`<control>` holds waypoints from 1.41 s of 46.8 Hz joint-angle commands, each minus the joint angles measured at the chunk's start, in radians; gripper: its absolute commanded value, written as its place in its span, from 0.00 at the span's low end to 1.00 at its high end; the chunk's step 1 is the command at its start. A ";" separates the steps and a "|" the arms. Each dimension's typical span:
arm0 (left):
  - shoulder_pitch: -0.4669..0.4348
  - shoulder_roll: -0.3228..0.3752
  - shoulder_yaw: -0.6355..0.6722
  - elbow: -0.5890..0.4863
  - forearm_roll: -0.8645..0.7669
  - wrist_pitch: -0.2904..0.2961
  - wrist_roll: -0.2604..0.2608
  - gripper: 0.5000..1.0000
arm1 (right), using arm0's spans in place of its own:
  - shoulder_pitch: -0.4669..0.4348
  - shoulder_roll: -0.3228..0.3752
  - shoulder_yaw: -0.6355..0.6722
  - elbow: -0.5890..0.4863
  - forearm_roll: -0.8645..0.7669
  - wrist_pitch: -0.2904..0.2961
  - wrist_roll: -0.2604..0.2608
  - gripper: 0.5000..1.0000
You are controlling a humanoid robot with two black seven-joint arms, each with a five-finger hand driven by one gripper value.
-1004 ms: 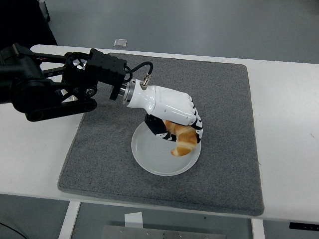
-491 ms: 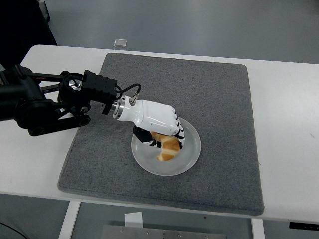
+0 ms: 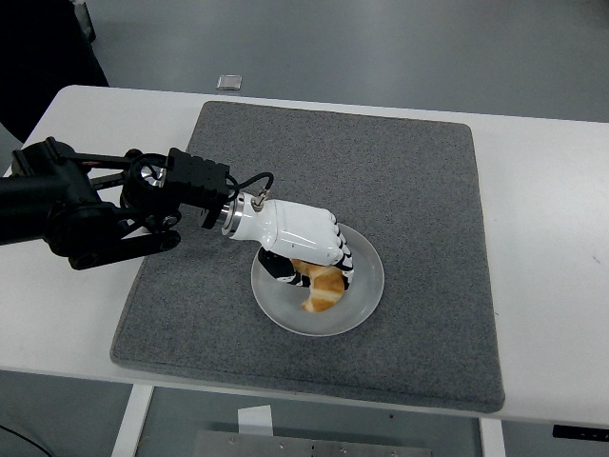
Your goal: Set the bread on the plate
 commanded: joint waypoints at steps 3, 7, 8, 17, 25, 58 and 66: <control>0.009 -0.003 -0.001 0.014 0.000 0.008 0.000 0.00 | 0.000 0.000 0.000 0.000 0.000 0.000 0.000 0.90; 0.012 -0.003 -0.001 0.020 -0.002 0.015 -0.001 0.00 | 0.000 0.000 0.000 0.000 0.000 0.000 0.000 0.91; 0.012 -0.003 -0.001 0.020 -0.002 0.015 0.000 0.00 | -0.002 0.000 0.000 0.000 0.000 0.000 0.000 0.90; 0.026 -0.003 0.001 0.020 -0.005 0.017 0.000 0.00 | 0.000 0.000 0.000 0.000 0.000 0.000 0.000 0.90; 0.027 -0.003 -0.001 0.020 -0.015 0.028 -0.001 0.00 | 0.000 0.000 0.000 0.000 0.000 0.000 0.000 0.90; 0.026 -0.003 -0.002 0.002 -0.163 0.048 0.000 0.98 | 0.000 0.000 0.000 0.000 0.000 0.000 0.000 0.90; 0.004 -0.003 -0.013 -0.001 -0.284 0.048 -0.001 0.98 | 0.000 0.000 0.000 0.000 0.000 0.000 0.000 0.90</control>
